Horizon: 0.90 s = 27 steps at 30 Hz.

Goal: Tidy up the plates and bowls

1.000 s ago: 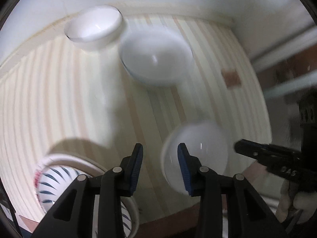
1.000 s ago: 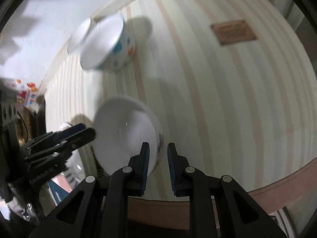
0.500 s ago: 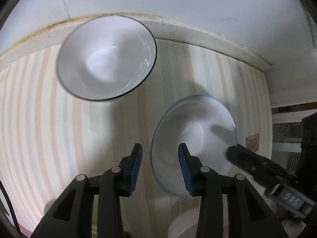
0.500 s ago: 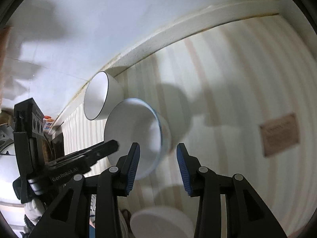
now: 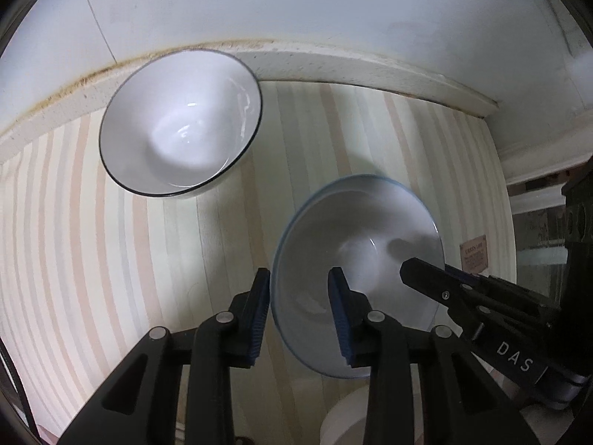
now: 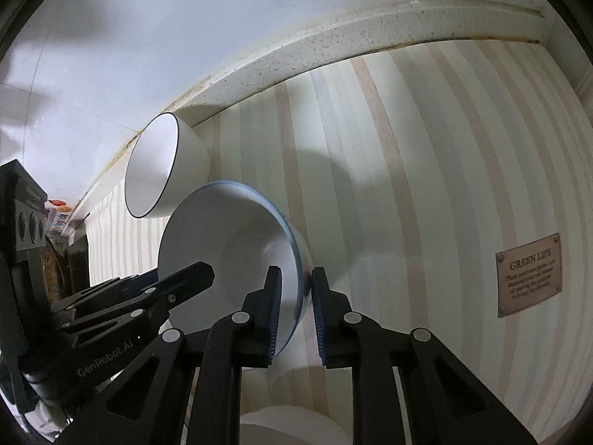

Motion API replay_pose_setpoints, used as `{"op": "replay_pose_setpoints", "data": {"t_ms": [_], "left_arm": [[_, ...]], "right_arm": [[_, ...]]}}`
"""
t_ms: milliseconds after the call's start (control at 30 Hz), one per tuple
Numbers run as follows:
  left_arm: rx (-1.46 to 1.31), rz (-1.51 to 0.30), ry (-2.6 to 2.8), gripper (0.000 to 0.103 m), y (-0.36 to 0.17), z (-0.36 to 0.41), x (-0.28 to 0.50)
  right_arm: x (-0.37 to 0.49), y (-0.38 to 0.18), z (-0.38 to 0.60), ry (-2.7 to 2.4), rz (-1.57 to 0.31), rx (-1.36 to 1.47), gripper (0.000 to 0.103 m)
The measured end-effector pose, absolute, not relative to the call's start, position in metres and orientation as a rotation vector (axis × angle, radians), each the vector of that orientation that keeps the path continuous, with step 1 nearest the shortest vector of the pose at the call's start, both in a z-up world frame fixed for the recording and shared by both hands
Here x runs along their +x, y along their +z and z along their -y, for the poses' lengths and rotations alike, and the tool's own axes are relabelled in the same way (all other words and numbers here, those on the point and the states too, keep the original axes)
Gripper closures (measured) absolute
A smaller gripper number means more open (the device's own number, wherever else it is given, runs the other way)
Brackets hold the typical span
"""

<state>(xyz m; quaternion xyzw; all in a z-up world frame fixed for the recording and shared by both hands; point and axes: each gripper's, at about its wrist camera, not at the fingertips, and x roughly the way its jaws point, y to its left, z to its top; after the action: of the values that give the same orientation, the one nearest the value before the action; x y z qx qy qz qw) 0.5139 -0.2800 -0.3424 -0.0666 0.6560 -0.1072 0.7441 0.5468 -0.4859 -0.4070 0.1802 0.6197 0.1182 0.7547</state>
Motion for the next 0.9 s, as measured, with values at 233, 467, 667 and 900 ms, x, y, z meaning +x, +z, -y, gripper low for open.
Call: {"op": "replay_pose_setpoints", "data": {"t_ms": [233, 467, 667, 900], "left_arm": [[-0.138, -1.4, -0.274, 0.074, -0.312, 0.284, 0.498], [-0.094, -1.365, -0.316, 0.074, -0.277, 0.29, 0.469], [-0.073, -1.365, -0.356, 0.074, -0.256, 0.295, 0.439], [-0.062, -1.421, -0.395, 0.074, -0.266, 0.3, 0.404]], "right_arm": [[0.528, -0.377, 0.491, 0.266, -1.316, 0.395, 0.085], [0.492, -0.334, 0.505, 0.282, -1.269, 0.402, 0.085], [0.45, -0.304, 0.514, 0.282, -1.242, 0.406, 0.085], [0.401, -0.296, 0.526, 0.279, -1.261, 0.43, 0.085]]}}
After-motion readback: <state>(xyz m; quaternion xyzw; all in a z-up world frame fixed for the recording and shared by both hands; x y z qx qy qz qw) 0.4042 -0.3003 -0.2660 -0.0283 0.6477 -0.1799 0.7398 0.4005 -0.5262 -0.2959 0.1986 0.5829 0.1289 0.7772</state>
